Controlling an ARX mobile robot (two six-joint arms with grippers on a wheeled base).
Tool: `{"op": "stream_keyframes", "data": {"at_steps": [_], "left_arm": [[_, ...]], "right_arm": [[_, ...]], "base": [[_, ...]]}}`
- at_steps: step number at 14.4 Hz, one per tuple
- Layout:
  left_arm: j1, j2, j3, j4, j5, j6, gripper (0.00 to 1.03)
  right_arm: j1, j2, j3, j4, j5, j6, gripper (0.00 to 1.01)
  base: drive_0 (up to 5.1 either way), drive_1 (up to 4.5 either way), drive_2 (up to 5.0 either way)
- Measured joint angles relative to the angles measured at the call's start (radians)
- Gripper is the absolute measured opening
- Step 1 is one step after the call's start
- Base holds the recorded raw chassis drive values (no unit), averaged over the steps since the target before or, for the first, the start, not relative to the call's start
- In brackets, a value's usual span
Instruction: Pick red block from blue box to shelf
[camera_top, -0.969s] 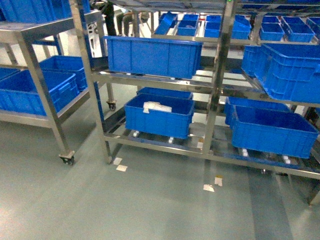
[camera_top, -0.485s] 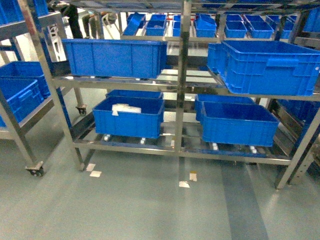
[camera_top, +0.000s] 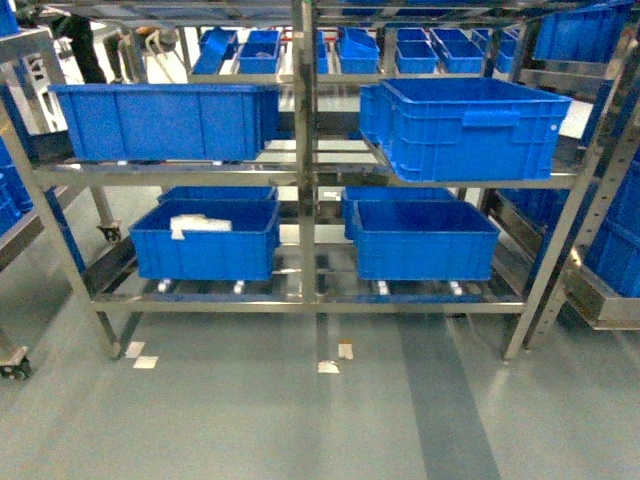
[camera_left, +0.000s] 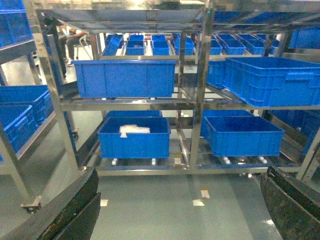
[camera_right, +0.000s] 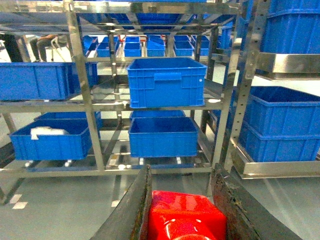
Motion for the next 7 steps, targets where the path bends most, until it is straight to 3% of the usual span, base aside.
{"op": "stream_keyframes", "data": {"at_steps": [4, 7], "left_arm": [[0.000, 0.000, 0.000, 0.000, 0.001, 0.000, 0.98], [0.000, 0.000, 0.000, 0.000, 0.000, 0.000, 0.98]], "right_arm": [[0.000, 0.000, 0.000, 0.000, 0.000, 0.000, 0.29], [0.000, 0.000, 0.000, -0.001, 0.000, 0.000, 0.29]], "base": [[-1.3, -1.29, -1.3], [0.1, 3.93, -3.8]]}}
